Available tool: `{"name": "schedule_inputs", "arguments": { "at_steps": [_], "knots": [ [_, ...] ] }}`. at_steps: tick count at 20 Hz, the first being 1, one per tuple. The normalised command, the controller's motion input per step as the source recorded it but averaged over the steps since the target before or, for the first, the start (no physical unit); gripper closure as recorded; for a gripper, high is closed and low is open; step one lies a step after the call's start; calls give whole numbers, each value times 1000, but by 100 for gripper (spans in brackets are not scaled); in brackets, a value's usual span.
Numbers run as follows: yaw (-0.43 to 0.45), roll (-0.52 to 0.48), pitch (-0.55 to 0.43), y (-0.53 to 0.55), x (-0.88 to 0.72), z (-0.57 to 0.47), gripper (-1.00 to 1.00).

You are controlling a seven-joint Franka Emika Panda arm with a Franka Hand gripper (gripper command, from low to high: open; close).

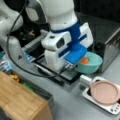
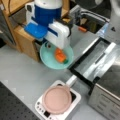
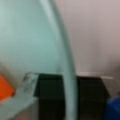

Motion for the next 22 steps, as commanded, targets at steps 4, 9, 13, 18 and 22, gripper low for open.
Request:
{"name": "schedule_inputs", "arguments": {
  "at_steps": [4, 9, 13, 18, 22],
  "knots": [
    [51, -44, 366, -279, 502, 270, 100],
    [122, -110, 362, -335, 611, 169, 100],
    [160, -111, 382, -383, 714, 121, 100],
    [157, -48, 413, -304, 633, 240, 100],
    [130, -35, 371, -286, 528, 244, 100]
  ]
}}
